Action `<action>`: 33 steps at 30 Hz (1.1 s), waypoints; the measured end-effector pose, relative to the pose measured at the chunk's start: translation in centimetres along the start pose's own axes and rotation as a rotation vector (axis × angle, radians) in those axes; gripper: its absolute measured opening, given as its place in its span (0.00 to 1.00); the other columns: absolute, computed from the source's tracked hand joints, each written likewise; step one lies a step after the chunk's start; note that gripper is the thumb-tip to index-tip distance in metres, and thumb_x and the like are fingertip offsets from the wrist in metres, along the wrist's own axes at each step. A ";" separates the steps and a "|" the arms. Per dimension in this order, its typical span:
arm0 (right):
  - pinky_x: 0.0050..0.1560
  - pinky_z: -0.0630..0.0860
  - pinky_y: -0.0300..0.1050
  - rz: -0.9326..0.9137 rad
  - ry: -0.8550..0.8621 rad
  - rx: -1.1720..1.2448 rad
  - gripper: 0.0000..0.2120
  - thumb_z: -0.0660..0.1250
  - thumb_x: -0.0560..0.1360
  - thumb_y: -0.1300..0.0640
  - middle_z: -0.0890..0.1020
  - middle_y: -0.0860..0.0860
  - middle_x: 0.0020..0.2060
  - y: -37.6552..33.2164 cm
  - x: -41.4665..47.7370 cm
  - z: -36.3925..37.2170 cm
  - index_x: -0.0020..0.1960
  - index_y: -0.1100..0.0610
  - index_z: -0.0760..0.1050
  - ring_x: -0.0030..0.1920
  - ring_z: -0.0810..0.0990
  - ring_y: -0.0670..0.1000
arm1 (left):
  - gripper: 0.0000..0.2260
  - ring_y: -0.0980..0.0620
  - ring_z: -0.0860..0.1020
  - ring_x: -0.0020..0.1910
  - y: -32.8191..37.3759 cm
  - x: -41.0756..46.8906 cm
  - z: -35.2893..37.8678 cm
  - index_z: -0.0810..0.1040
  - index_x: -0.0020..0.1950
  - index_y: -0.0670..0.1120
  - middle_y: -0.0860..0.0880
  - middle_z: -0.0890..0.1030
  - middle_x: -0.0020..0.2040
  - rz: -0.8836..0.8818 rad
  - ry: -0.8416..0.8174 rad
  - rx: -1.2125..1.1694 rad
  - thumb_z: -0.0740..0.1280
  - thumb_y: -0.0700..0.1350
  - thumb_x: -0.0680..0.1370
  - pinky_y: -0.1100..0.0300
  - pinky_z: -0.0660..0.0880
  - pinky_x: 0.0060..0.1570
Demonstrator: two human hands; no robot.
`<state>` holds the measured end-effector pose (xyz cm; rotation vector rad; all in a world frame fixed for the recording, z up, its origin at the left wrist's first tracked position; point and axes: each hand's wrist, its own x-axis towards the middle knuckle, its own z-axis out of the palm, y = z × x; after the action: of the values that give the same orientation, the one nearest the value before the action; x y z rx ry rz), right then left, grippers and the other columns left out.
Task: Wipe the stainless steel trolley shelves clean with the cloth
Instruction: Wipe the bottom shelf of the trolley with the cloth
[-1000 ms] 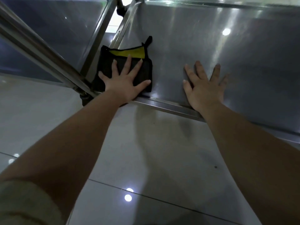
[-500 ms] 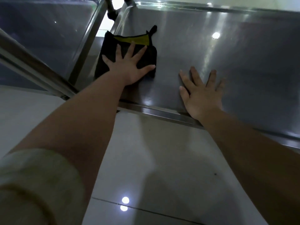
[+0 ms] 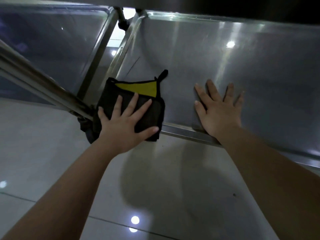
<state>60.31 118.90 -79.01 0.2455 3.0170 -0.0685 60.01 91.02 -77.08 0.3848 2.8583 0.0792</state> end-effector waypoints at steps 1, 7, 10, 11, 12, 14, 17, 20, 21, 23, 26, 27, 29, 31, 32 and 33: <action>0.71 0.39 0.74 -0.003 0.001 -0.004 0.26 0.36 0.79 0.36 0.42 0.42 0.79 -0.1 0.0 0.1 0.76 0.35 0.37 0.76 0.39 0.68 | 0.35 0.46 0.40 0.79 -0.4 -0.5 0.2 0.34 0.69 0.77 0.62 0.40 0.79 -0.006 0.007 -0.002 0.38 0.83 0.65 0.27 0.38 0.67; 0.71 0.39 0.74 0.000 0.000 -0.008 0.26 0.36 0.79 0.36 0.41 0.42 0.79 -0.3 -0.1 0.1 0.76 0.35 0.36 0.76 0.39 0.68 | 0.34 0.43 0.37 0.78 0.5 8.5 -1.7 0.38 0.72 0.75 0.60 0.39 0.80 -0.022 0.028 -0.014 0.39 0.80 0.67 0.26 0.36 0.65; 0.71 0.38 0.73 -0.002 0.010 -0.009 0.26 0.36 0.79 0.36 0.41 0.42 0.79 -0.3 -0.2 0.0 0.77 0.35 0.37 0.77 0.39 0.67 | 0.36 0.42 0.38 0.78 1.5 14.6 -3.6 0.42 0.74 0.73 0.59 0.41 0.80 -0.026 0.024 -0.027 0.43 0.80 0.68 0.24 0.37 0.65; 0.71 0.38 0.73 -0.002 0.013 -0.009 0.26 0.36 0.79 0.36 0.41 0.42 0.79 -0.3 -0.2 0.1 0.77 0.35 0.37 0.77 0.39 0.67 | 0.36 0.42 0.38 0.78 1.9 16.1 -4.2 0.43 0.74 0.72 0.58 0.41 0.80 -0.025 0.012 -0.019 0.44 0.80 0.68 0.24 0.38 0.65; 0.71 0.38 0.73 -0.003 0.016 -0.008 0.26 0.36 0.79 0.36 0.41 0.42 0.79 -0.3 -0.1 0.1 0.77 0.35 0.37 0.77 0.39 0.67 | 0.37 0.42 0.38 0.78 2.3 17.4 -4.6 0.43 0.75 0.72 0.58 0.42 0.80 -0.023 0.002 -0.013 0.45 0.80 0.68 0.24 0.38 0.65; 0.71 0.37 0.73 -0.005 0.017 0.004 0.26 0.37 0.80 0.37 0.41 0.42 0.79 -0.3 -0.1 0.1 0.76 0.35 0.37 0.76 0.39 0.67 | 0.38 0.43 0.38 0.79 2.9 19.1 -5.4 0.45 0.75 0.71 0.58 0.42 0.80 -0.018 -0.007 -0.033 0.46 0.80 0.68 0.24 0.38 0.65; 0.69 0.36 0.74 -0.005 0.017 -0.001 0.25 0.37 0.80 0.37 0.42 0.43 0.79 -0.6 0.1 0.0 0.76 0.34 0.36 0.76 0.38 0.68 | 0.38 0.42 0.38 0.78 3.5 20.0 -5.5 0.46 0.76 0.71 0.58 0.44 0.81 -0.023 0.013 -0.065 0.48 0.80 0.68 0.24 0.37 0.64; 0.68 0.35 0.75 -0.008 0.015 -0.003 0.25 0.36 0.79 0.37 0.41 0.43 0.79 -0.7 0.1 0.0 0.75 0.34 0.35 0.76 0.38 0.69 | 0.36 0.41 0.38 0.78 6.1 20.1 -5.4 0.46 0.76 0.71 0.58 0.43 0.81 0.045 0.018 -0.060 0.48 0.79 0.70 0.23 0.35 0.63; 0.69 0.35 0.75 -0.007 0.019 0.002 0.25 0.36 0.79 0.37 0.41 0.43 0.79 -0.7 0.1 0.0 0.75 0.33 0.36 0.76 0.38 0.69 | 0.36 0.40 0.38 0.78 7.5 20.0 -5.2 0.46 0.76 0.70 0.58 0.43 0.81 0.087 0.016 -0.045 0.48 0.79 0.70 0.23 0.35 0.63; 0.69 0.35 0.75 -0.005 0.026 0.013 0.26 0.36 0.79 0.36 0.42 0.43 0.79 -0.4 0.1 0.1 0.75 0.33 0.36 0.76 0.39 0.68 | 0.35 0.40 0.38 0.78 10.1 19.7 -4.7 0.46 0.76 0.71 0.57 0.42 0.81 0.159 0.007 -0.012 0.48 0.78 0.71 0.23 0.35 0.63; 0.70 0.36 0.74 -0.018 0.037 0.019 0.26 0.37 0.79 0.35 0.43 0.43 0.79 -0.1 0.0 0.2 0.75 0.33 0.37 0.77 0.39 0.67 | 0.35 0.41 0.38 0.78 10.9 19.4 -3.9 0.45 0.75 0.72 0.58 0.43 0.80 0.192 0.029 -0.002 0.47 0.79 0.70 0.23 0.35 0.63; 0.70 0.36 0.74 -0.020 0.040 0.022 0.25 0.37 0.79 0.35 0.43 0.43 0.79 0.0 0.0 0.2 0.75 0.32 0.37 0.77 0.39 0.67 | 0.35 0.41 0.38 0.78 10.1 19.5 -3.9 0.45 0.75 0.72 0.59 0.43 0.80 0.193 0.039 0.001 0.46 0.79 0.69 0.23 0.35 0.63; 0.70 0.36 0.73 -0.016 0.035 0.037 0.25 0.37 0.79 0.35 0.43 0.42 0.79 0.1 0.1 0.2 0.75 0.32 0.38 0.77 0.39 0.67 | 0.36 0.42 0.39 0.79 7.2 19.9 -4.2 0.45 0.74 0.73 0.60 0.44 0.80 0.151 0.043 0.004 0.45 0.80 0.67 0.23 0.37 0.64; 0.70 0.36 0.73 -0.010 0.037 0.053 0.25 0.38 0.79 0.35 0.43 0.42 0.79 -0.1 0.2 0.3 0.75 0.32 0.38 0.77 0.39 0.67 | 0.37 0.42 0.40 0.79 3.4 20.3 -4.7 0.45 0.74 0.73 0.60 0.44 0.80 0.043 0.050 -0.004 0.44 0.81 0.67 0.24 0.37 0.64; 0.70 0.36 0.73 -0.011 0.044 0.053 0.25 0.38 0.79 0.35 0.43 0.42 0.79 -0.1 0.2 0.4 0.75 0.32 0.37 0.77 0.39 0.67 | 0.36 0.42 0.41 0.79 1.8 20.4 -4.9 0.45 0.74 0.73 0.60 0.45 0.80 -0.005 0.058 -0.008 0.44 0.81 0.67 0.24 0.37 0.65; 0.70 0.36 0.74 -0.011 0.052 0.047 0.25 0.37 0.79 0.36 0.43 0.42 0.79 -0.2 0.2 0.5 0.75 0.32 0.37 0.77 0.39 0.67 | 0.36 0.42 0.41 0.79 0.7 20.4 -5.0 0.45 0.74 0.73 0.59 0.45 0.80 -0.035 0.062 -0.007 0.43 0.81 0.67 0.24 0.37 0.65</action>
<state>60.16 118.68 -79.56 0.2393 3.0710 -0.1359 39.90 96.98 -77.16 0.3369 2.9239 0.0959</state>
